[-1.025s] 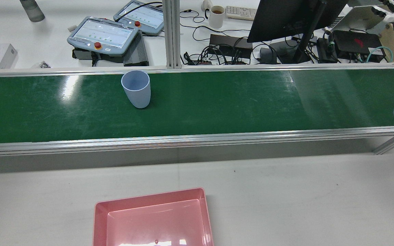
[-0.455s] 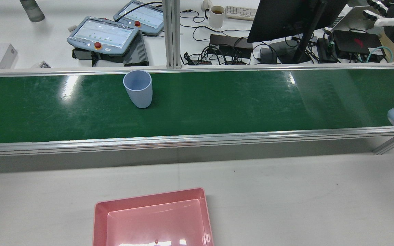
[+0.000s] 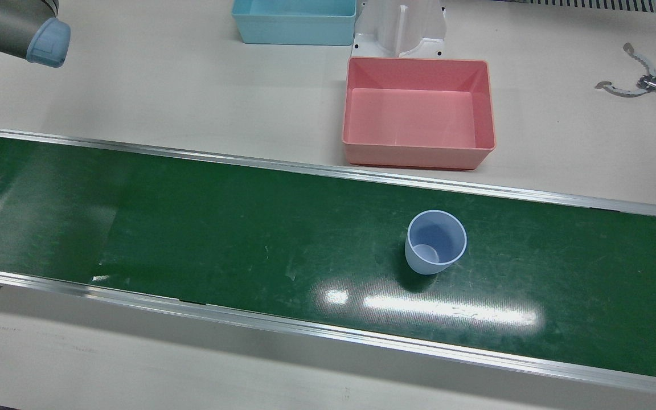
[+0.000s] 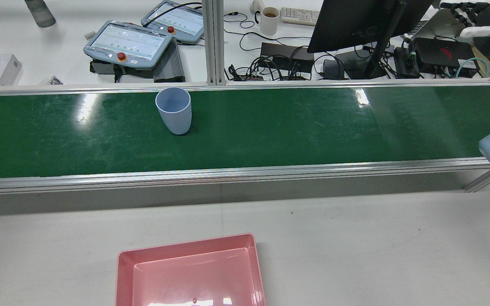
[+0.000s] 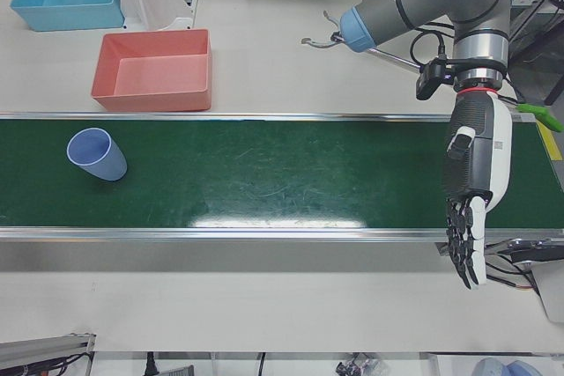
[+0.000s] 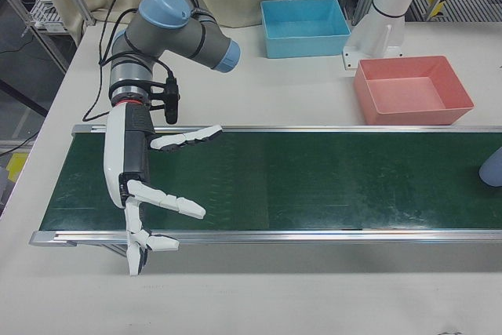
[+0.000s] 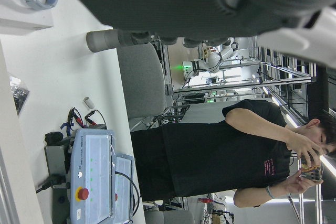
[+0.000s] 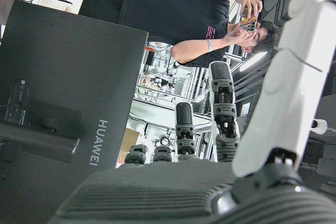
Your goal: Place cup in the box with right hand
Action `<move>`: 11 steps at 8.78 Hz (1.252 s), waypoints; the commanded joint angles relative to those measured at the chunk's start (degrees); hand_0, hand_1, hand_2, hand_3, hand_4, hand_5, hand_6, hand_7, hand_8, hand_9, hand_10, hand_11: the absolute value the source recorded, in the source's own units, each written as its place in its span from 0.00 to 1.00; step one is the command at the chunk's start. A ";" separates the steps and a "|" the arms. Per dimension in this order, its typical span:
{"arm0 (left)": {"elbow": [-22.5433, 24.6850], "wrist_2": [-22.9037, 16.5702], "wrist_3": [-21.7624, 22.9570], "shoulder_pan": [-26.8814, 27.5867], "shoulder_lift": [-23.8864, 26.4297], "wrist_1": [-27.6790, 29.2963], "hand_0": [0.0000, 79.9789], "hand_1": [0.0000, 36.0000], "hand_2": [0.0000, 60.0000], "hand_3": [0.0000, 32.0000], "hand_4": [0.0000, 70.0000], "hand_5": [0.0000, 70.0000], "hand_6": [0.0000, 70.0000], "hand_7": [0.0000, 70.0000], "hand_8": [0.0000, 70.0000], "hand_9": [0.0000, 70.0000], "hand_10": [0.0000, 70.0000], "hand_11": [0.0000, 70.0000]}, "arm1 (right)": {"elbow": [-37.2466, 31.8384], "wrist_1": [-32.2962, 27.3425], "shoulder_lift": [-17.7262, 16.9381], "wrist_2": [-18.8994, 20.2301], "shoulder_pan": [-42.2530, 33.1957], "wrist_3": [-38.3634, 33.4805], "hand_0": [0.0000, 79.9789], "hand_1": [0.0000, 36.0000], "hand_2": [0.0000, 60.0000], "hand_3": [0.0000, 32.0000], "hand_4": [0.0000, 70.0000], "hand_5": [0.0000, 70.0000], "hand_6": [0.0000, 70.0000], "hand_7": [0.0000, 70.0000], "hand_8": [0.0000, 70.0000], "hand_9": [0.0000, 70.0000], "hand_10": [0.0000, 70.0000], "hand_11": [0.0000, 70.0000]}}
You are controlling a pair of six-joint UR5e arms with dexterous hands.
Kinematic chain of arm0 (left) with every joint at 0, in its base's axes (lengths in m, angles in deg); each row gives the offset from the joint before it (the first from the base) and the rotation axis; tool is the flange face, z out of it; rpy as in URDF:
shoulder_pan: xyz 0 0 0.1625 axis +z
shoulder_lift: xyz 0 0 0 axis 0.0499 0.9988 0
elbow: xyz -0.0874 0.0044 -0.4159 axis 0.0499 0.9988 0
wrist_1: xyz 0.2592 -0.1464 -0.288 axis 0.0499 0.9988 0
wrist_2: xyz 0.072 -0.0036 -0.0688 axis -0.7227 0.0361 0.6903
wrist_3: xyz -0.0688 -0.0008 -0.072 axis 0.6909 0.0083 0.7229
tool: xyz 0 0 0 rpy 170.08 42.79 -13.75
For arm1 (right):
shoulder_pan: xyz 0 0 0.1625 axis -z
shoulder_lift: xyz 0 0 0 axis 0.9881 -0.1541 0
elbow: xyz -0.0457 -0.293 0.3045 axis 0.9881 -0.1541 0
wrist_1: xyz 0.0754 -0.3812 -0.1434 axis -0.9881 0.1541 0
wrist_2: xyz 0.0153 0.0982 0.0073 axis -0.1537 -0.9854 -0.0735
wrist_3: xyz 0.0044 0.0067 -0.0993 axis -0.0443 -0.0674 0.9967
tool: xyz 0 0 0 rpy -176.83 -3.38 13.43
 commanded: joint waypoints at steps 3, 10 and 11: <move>0.00 0.00 -0.06 0.03 0.00 0.00 0.00 0.00 0.00 0.00 0.00 0.00 0.00 0.00 0.00 0.00 0.00 0.00 | -0.02 0.03 0.06 0.00 0.59 -0.06 0.68 0.29 0.00 0.00 0.41 0.07 0.14 0.62 0.01 0.10 0.05 0.09; 0.00 0.00 0.02 0.03 0.00 0.00 0.00 0.00 0.00 0.00 0.00 0.00 0.00 0.00 0.00 0.00 0.00 0.00 | 4.46 2.84 1.73 -0.26 5.24 0.03 0.69 0.32 0.00 0.00 0.41 0.07 0.11 0.54 0.01 0.09 0.04 0.08; 0.09 0.00 -0.06 0.03 0.00 0.00 0.00 0.00 0.00 0.00 0.00 0.00 0.00 0.00 0.00 0.00 0.00 0.00 | 4.46 2.84 1.73 -0.52 6.38 0.03 0.69 0.32 0.00 0.00 0.40 0.07 0.11 0.54 0.01 0.09 0.03 0.08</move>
